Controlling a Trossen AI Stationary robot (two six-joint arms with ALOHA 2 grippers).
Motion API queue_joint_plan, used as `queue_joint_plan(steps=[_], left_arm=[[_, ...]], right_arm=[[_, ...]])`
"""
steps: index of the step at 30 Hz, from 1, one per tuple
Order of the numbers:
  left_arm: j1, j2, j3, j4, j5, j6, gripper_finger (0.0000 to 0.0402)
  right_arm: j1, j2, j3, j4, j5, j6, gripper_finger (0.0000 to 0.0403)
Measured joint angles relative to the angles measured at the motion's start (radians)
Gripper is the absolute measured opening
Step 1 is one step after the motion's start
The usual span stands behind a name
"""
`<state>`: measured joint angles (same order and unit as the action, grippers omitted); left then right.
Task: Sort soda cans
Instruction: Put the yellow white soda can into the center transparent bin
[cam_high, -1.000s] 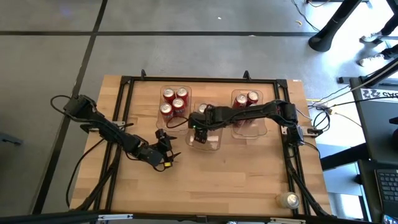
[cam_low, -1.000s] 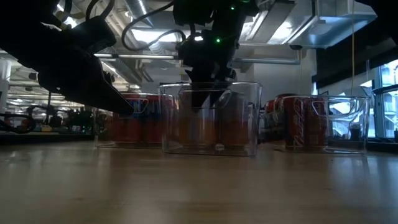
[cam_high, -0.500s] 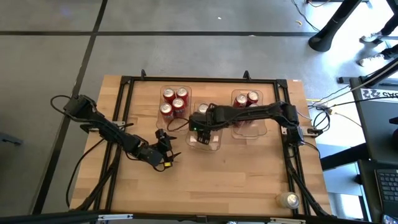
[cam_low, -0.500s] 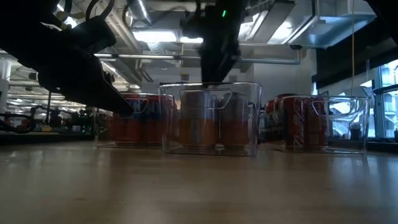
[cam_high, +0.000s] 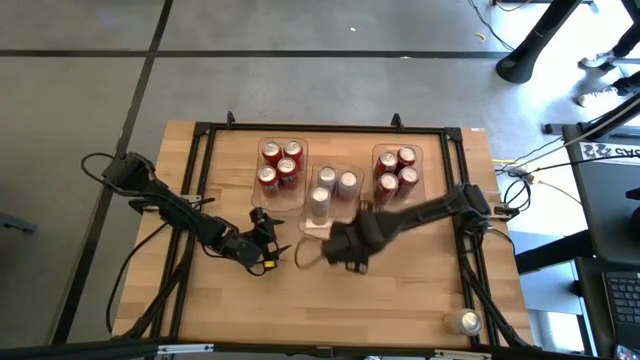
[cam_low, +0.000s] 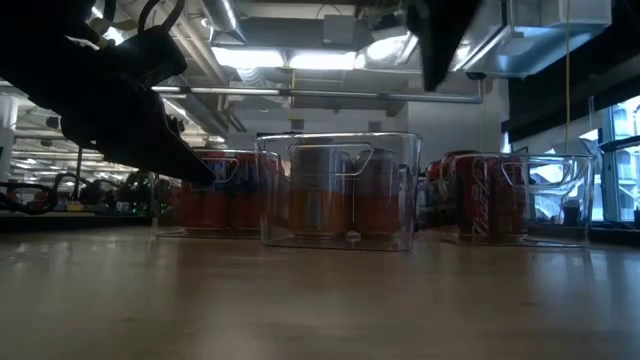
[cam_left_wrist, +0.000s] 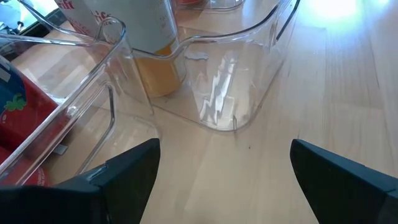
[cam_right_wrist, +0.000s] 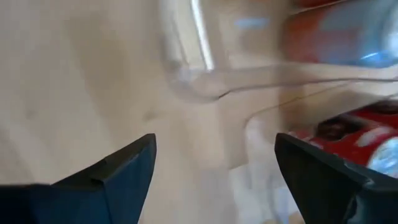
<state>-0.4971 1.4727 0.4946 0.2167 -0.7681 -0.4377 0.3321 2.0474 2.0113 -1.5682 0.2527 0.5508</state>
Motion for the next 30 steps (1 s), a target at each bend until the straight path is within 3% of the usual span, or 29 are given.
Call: queue_joint_plan(steps=[14, 24, 30], left_arm=[[0.000, 0.000, 0.000, 0.004, 0.001, 0.000, 0.0347], [0.000, 0.000, 0.000, 0.004, 0.001, 0.000, 0.0347], [0.000, 0.000, 0.000, 0.004, 0.000, -0.001, 0.0347]], right_arm=[[0.313, -0.018, -0.001, 0.001, 0.005, 0.047, 0.0325], [0.336, -0.017, -0.001, 0.175, -0.057, 0.075, 0.0331], [0.337, -0.016, -0.001, 0.112, -0.066, 0.150, 0.0381]])
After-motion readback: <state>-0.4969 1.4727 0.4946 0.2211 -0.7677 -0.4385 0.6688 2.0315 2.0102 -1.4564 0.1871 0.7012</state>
